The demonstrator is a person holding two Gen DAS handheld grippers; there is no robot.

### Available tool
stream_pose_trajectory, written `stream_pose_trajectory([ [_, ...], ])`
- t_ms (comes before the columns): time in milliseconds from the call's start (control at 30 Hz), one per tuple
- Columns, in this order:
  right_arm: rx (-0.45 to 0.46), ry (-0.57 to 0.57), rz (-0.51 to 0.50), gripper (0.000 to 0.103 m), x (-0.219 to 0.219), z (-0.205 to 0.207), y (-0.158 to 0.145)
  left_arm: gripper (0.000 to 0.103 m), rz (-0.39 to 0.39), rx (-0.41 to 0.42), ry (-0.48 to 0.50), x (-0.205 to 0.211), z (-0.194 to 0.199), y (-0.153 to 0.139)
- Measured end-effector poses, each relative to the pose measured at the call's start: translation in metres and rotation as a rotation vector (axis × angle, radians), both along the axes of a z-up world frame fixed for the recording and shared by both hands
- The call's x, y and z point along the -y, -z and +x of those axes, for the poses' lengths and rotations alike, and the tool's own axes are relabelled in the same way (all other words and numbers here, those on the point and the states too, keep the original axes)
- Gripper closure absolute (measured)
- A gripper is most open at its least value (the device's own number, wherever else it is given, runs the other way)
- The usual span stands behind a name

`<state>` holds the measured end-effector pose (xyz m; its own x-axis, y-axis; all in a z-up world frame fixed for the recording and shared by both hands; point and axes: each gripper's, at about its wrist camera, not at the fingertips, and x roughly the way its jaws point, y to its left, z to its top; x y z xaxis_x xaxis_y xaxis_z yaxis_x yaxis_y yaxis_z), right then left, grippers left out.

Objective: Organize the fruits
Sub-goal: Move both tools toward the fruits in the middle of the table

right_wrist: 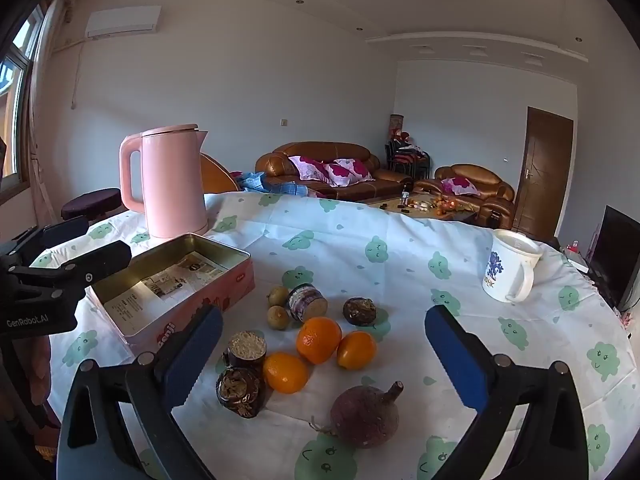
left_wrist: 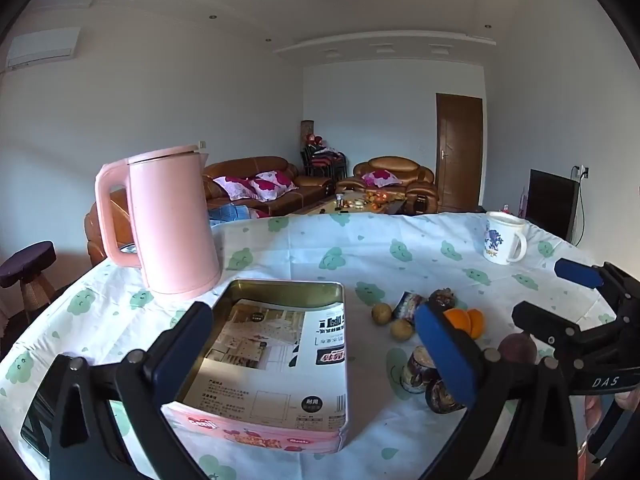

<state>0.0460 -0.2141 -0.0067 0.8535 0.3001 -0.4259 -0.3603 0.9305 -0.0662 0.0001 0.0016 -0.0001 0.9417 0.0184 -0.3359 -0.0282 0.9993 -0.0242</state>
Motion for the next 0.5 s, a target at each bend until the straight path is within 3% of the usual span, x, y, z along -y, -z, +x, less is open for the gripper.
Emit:
stream_pose_trajectory([
  [100,0.004,-0.002,0.005,0.001,0.001,0.000,0.001,0.000,0.057,-0.008,0.024,0.015,-0.001,0.004],
  [500,0.022,0.016,0.010,0.001,0.007,-0.001,0.012,0.000,0.036,-0.038,0.065,0.021,0.003,0.011],
])
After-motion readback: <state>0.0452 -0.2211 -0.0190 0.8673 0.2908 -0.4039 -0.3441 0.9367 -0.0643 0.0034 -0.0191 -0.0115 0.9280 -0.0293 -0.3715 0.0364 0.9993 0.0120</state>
